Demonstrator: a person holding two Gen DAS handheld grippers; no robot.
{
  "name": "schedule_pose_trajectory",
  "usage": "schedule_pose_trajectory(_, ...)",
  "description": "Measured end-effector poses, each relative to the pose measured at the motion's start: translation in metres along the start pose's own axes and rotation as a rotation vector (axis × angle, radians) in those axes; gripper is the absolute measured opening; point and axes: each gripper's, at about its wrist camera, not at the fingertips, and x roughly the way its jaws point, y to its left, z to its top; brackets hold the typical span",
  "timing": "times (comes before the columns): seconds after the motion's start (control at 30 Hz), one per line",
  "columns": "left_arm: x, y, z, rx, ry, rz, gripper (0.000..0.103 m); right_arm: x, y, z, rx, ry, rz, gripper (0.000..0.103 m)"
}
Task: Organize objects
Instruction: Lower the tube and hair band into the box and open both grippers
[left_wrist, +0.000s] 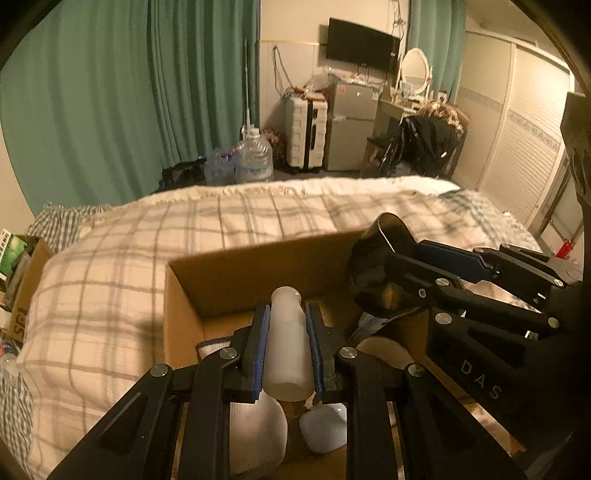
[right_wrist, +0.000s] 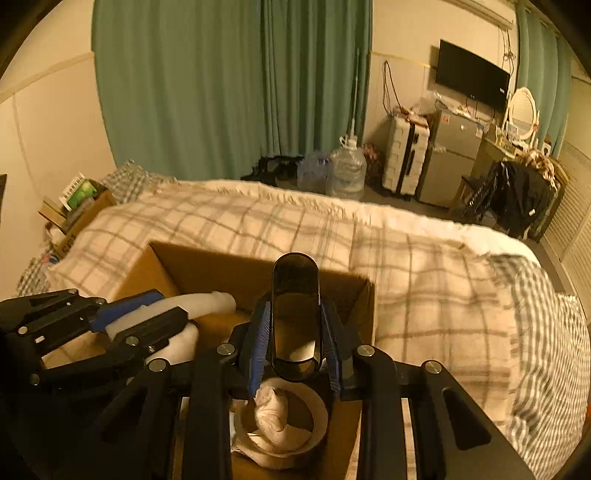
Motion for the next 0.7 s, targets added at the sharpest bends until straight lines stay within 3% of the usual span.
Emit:
schedule_pose_trajectory(0.3,0.012,0.001,-0.009,-0.013,0.057,-0.018,0.025,0.007,-0.007,-0.004,0.047,-0.006,0.02,0.029)
schedule_pose_trajectory(0.37,0.008,0.001,-0.007,-0.005,0.057,-0.014,0.037,-0.001,-0.007,-0.002,0.055,-0.025,0.018,0.043)
schedule_pose_trajectory(0.4,0.005,0.0,-0.007,-0.002,0.05,-0.007,0.057,-0.006,-0.008,0.0,0.063,-0.038,0.017,0.05)
schedule_pose_trajectory(0.43,0.0,-0.001,-0.006,0.0,0.037,0.004,0.071,-0.011,-0.009,0.001,0.071,-0.05,0.014,0.051)
schedule_pose_trajectory(0.57,-0.029,0.0,-0.001,-0.002,-0.004,0.029,0.078,-0.039,-0.012,0.008,0.084,-0.07,-0.016,0.052)
schedule_pose_trajectory(0.7,-0.065,-0.002,0.004,-0.007,-0.046,0.071,0.097,-0.085,-0.011,0.01,0.074,-0.108,-0.08,0.069)
